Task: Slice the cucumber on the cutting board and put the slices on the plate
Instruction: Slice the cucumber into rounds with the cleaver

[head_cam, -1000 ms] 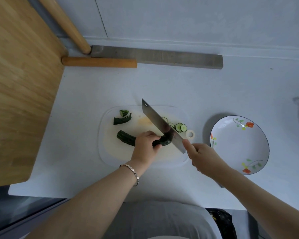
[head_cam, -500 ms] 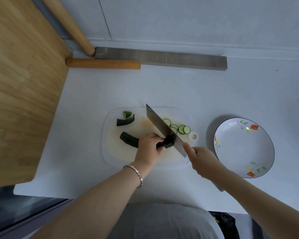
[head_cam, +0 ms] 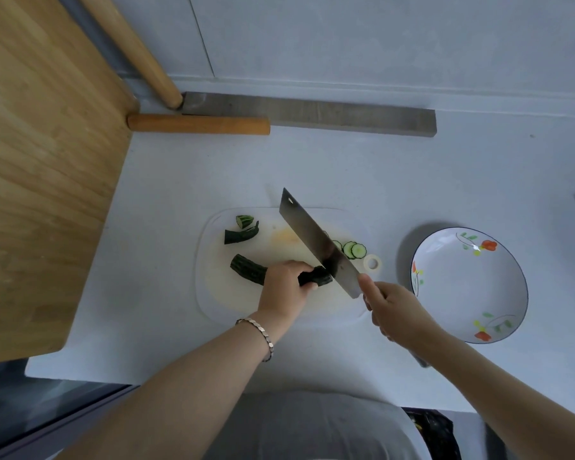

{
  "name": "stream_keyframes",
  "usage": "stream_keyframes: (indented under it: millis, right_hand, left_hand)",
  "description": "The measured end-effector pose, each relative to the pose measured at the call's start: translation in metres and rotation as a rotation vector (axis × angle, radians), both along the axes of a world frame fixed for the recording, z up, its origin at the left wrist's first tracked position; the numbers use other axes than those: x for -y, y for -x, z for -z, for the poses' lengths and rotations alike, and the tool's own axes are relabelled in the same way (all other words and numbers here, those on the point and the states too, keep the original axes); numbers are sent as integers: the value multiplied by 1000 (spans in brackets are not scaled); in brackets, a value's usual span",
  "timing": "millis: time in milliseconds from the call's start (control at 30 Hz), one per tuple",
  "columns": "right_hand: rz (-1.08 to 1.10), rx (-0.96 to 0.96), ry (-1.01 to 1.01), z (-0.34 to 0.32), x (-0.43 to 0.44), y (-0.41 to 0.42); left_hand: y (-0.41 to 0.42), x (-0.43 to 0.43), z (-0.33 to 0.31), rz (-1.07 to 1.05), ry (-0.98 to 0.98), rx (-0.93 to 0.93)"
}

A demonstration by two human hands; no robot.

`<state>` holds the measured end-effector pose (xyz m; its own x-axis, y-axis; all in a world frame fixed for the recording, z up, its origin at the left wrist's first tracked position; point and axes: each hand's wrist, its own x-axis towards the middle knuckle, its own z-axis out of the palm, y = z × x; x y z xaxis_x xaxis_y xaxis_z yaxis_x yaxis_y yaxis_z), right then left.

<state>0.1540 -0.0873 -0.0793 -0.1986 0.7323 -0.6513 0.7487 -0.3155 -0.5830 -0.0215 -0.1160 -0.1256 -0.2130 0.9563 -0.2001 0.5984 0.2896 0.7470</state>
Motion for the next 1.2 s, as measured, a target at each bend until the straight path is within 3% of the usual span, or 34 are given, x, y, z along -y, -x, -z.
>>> stream_keyframes:
  millis: [633,933,1200]
  right_hand:
    - [-100,96,-40,15,3,13]
    - [91,-49,41,15,6,7]
    - [-42,29,4,-4,0,0]
  left_hand:
    - [0,0,2,34,-3,-39]
    - [1,2,3,21,-11,-38]
    - [1,1,6,33,-37,-72]
